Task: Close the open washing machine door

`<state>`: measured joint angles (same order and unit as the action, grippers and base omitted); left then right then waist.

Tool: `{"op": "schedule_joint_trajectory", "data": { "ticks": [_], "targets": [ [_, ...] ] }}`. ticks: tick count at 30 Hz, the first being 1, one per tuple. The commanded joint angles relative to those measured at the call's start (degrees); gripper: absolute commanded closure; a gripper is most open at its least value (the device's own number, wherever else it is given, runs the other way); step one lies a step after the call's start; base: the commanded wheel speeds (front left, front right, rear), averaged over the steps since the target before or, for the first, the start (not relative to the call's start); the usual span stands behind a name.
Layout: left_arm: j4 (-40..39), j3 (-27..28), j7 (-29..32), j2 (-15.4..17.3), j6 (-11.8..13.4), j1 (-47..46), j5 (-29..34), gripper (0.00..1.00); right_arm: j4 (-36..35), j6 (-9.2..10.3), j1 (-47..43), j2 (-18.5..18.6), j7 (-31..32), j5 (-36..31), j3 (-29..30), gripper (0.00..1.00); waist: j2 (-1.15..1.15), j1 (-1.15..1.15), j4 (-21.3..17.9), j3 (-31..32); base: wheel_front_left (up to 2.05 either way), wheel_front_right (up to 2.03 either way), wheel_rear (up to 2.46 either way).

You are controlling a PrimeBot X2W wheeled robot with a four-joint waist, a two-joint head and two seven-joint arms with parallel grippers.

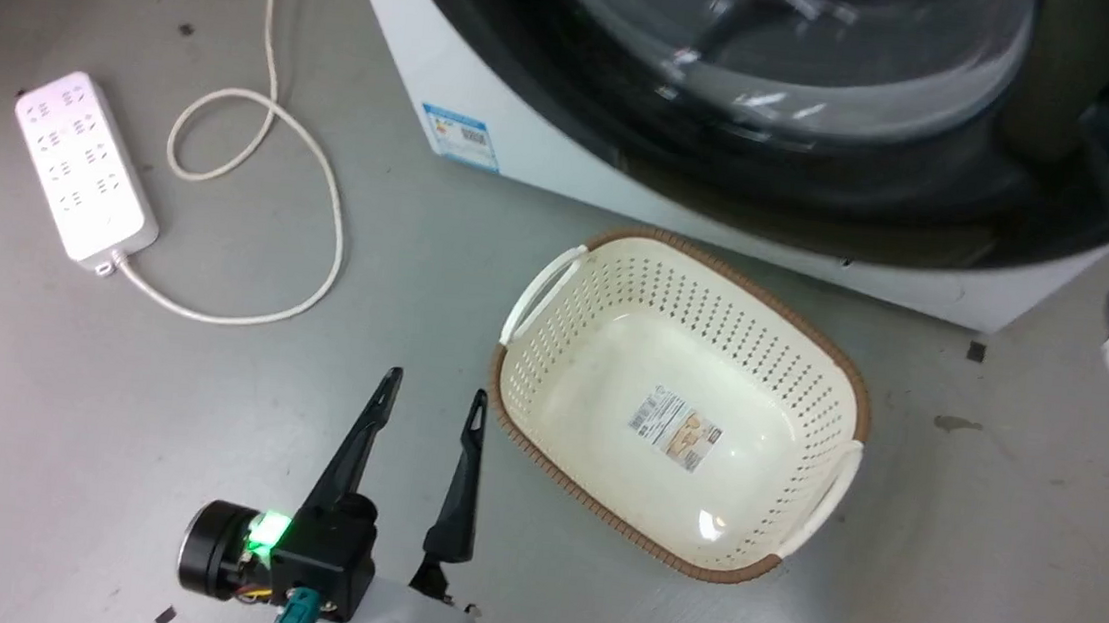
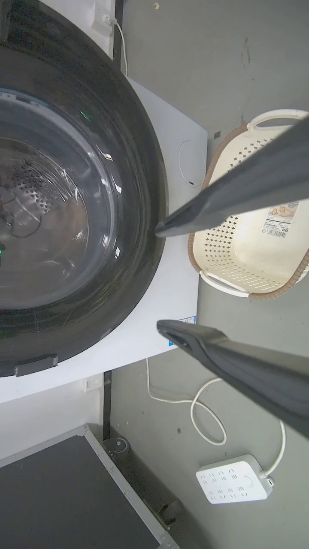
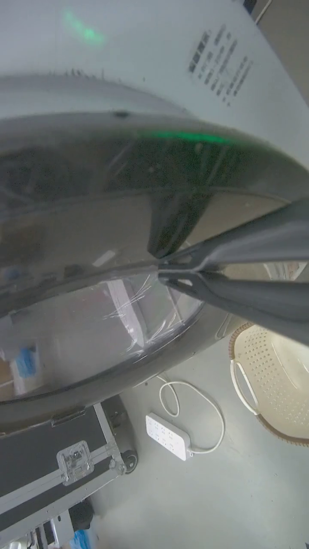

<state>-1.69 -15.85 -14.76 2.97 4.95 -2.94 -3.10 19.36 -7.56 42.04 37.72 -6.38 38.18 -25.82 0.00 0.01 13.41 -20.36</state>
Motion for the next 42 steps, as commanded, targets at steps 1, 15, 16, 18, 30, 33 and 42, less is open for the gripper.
{"op": "schedule_joint_trajectory", "data": {
  "ticks": [1,15,16,18,30,33,42],
  "targets": [
    [-0.42,-0.6,-0.24,-0.08,0.6,-1.38,-0.23,0.0,1.87,0.08,3.24,1.1,0.29,0.05,0.52,1.0,0.0,-0.01,0.76,-0.88,0.0,0.0,0.0],
    [-0.85,-2.99,-0.24,-0.09,3.6,-2.75,-2.58,0.0,15.12,0.08,12.29,0.31,-1.08,0.44,1.62,1.0,0.0,-0.01,2.06,-1.24,0.0,0.0,0.0],
    [-0.62,-2.81,-0.24,-0.09,3.7,-2.55,-3.14,0.0,15.78,0.08,11.66,-0.33,-2.17,0.82,1.1,1.0,0.0,-0.01,1.71,-0.37,0.0,0.0,0.0],
    [-0.44,-2.75,-0.24,-0.09,3.64,-2.49,-3.41,0.0,15.99,0.08,11.07,-0.6,-2.76,0.94,0.7,1.0,0.0,-0.01,1.46,0.2,0.0,0.0,0.0],
    [4.67,3.11,-0.24,-0.06,-0.85,0.06,-5.23,0.0,5.53,0.08,-8.99,-6.81,-8.58,-4.28,5.36,0.0,0.0,-0.01,-7.5,12.66,0.0,0.0,0.0],
    [5.65,5.4,-0.24,-0.06,-2.4,1.49,-5.25,0.0,-3.57,0.08,-21.19,-12.25,-8.6,-11.56,13.63,0.0,0.0,-0.01,-10.16,15.66,0.0,0.0,0.0],
    [7.39,8.13,-0.24,-0.07,-4.8,3.78,-5.37,0.0,-13.35,0.08,-38.24,-25.19,-8.61,-23.53,25.97,0.0,0.0,-0.01,-11.63,19.33,0.0,0.0,0.0]
  ]
}}
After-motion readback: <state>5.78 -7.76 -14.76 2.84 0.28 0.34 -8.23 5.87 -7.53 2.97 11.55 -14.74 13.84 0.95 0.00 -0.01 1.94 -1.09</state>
